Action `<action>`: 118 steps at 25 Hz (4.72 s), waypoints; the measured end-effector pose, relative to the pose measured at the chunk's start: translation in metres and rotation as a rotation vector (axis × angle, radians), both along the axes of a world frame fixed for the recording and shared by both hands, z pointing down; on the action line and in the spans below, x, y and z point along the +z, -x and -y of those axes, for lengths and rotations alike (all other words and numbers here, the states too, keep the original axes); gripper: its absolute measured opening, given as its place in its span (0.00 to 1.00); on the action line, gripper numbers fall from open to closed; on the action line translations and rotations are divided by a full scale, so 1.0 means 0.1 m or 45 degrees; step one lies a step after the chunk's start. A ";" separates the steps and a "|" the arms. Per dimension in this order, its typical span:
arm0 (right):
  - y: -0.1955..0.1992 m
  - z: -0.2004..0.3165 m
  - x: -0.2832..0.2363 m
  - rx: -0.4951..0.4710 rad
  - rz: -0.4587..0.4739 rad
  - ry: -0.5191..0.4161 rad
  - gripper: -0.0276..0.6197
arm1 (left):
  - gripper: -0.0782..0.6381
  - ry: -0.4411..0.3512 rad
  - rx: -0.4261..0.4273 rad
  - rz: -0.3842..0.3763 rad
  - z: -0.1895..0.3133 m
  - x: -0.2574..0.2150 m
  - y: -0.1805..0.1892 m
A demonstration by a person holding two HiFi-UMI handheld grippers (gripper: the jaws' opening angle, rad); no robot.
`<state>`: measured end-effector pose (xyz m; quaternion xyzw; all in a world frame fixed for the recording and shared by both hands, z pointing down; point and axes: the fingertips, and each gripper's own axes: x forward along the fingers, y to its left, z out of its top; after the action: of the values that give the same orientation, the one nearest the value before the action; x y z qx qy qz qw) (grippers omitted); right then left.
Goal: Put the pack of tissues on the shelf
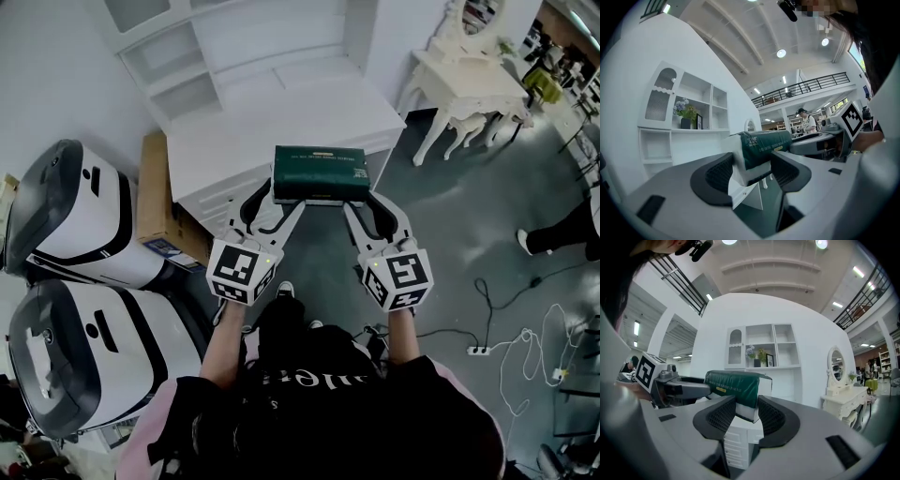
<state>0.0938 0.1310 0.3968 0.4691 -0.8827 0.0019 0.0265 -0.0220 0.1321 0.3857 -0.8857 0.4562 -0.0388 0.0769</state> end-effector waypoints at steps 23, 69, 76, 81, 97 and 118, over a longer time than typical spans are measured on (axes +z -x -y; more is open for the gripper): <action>-0.05 1.72 0.06 0.103 -0.004 0.034 0.32 | 0.46 0.022 0.112 -0.012 1.82 0.06 -0.06; 0.52 6.15 -1.08 -0.203 -0.096 -0.228 0.32 | 0.46 -0.215 -0.171 -0.037 5.99 -1.01 0.50; 0.75 6.56 -1.38 -0.329 -0.087 -0.302 0.31 | 0.46 -0.278 -0.287 0.016 6.29 -1.34 0.72; 0.99 6.77 -1.60 -0.398 -0.091 -0.356 0.31 | 0.46 -0.305 -0.358 0.020 6.44 -1.54 0.94; 1.42 7.57 -1.88 -0.409 -0.048 -0.302 0.31 | 0.46 -0.219 -0.417 0.007 7.24 -1.79 1.37; 1.55 7.86 -1.89 -0.316 0.097 -0.175 0.31 | 0.45 -0.159 -0.603 0.003 7.50 -1.77 1.47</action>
<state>-0.0617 -0.6551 0.2079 0.3567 -0.9324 -0.0442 -0.0393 -0.1693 -0.6176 0.2083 -0.7476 0.6525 -0.0284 0.1209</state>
